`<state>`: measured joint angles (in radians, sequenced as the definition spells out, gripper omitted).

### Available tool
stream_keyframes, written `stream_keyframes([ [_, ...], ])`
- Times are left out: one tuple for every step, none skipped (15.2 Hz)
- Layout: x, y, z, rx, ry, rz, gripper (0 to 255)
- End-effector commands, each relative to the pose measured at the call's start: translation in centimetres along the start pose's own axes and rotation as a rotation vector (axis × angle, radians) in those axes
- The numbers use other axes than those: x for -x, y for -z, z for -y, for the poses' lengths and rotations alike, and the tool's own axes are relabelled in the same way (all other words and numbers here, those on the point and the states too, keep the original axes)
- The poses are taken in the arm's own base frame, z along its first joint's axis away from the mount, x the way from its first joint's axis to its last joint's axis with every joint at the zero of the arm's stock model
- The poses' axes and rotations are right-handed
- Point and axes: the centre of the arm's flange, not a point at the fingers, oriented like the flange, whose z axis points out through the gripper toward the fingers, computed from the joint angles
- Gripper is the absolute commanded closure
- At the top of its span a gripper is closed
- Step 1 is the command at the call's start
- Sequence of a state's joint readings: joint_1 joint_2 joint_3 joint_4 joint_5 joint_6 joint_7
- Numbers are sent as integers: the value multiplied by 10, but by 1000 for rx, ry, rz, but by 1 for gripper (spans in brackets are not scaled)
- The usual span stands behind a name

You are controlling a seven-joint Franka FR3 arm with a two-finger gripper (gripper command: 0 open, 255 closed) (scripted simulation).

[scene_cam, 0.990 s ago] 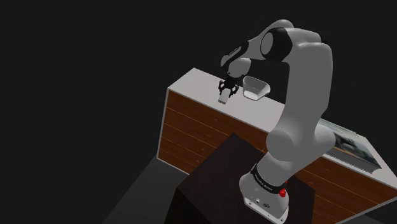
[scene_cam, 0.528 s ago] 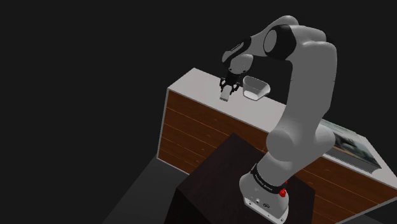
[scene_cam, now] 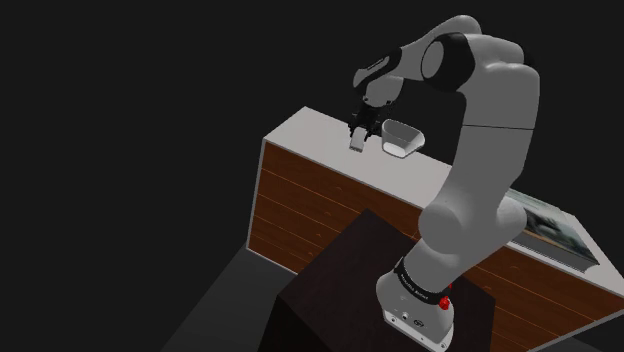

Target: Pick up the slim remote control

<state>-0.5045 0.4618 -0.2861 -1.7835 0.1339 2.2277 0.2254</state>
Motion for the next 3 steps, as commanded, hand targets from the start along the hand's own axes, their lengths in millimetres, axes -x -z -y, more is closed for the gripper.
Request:
stream_keyframes([
  [1, 11, -1, 0, 0, 0, 255],
  [1, 12, -1, 0, 0, 0, 255],
  [1, 12, -1, 0, 0, 0, 255],
])
